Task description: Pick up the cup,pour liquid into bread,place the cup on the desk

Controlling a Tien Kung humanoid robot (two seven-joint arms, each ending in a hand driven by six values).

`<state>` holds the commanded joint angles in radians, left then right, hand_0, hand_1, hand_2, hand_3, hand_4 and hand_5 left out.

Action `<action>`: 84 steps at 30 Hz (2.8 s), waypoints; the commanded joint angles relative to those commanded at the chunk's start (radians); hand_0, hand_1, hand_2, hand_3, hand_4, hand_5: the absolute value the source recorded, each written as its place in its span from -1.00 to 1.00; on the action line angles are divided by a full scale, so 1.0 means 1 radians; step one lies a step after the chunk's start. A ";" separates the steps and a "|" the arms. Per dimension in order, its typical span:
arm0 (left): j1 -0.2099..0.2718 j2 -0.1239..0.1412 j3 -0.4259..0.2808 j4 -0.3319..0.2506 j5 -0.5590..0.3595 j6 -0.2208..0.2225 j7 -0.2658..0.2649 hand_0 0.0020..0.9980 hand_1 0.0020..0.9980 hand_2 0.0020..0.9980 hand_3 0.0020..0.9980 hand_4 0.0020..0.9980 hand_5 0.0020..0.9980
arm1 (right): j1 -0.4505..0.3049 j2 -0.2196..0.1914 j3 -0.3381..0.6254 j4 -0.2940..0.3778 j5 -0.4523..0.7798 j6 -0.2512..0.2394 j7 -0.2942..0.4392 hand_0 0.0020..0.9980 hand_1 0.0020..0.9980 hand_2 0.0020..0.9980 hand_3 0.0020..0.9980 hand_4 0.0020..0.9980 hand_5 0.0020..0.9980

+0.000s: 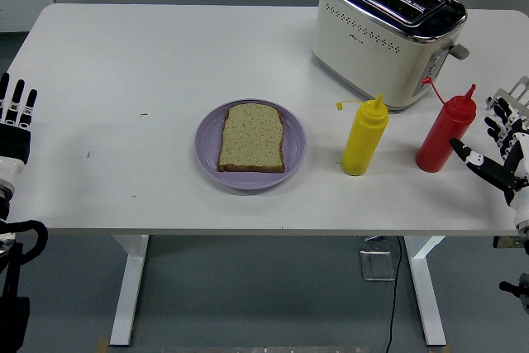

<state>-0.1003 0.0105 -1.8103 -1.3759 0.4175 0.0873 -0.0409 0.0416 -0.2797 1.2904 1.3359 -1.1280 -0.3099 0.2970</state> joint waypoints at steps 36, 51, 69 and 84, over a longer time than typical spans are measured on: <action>0.006 -0.003 0.004 0.003 0.001 0.000 -0.002 0.57 0.47 0.47 0.39 0.02 1.00 | 0.161 0.035 -0.233 -0.083 0.191 -0.229 0.022 0.55 0.54 0.61 0.86 0.80 -0.47; 0.007 -0.003 0.002 0.003 0.001 0.000 -0.002 0.57 0.47 0.47 0.39 0.02 1.00 | 0.208 0.048 -0.280 -0.096 0.323 -0.266 0.079 0.03 0.09 0.03 0.11 0.59 -0.66; 0.006 -0.005 -0.002 0.004 0.001 0.002 -0.001 0.57 0.47 0.47 0.39 0.02 1.00 | 0.239 0.062 -0.309 -0.135 0.396 -0.336 0.143 -0.72 -0.65 -0.44 -0.28 0.58 -0.69; 0.005 -0.005 -0.004 0.004 0.001 0.003 -0.001 0.57 0.47 0.47 0.39 0.02 1.00 | 0.238 0.062 -0.309 -0.138 0.409 -0.336 0.158 -0.88 -0.79 -0.55 -0.41 0.62 -0.67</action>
<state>-0.0949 0.0055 -1.8142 -1.3720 0.4183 0.0898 -0.0422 0.2794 -0.2173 0.9815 1.1975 -0.7187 -0.6454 0.4545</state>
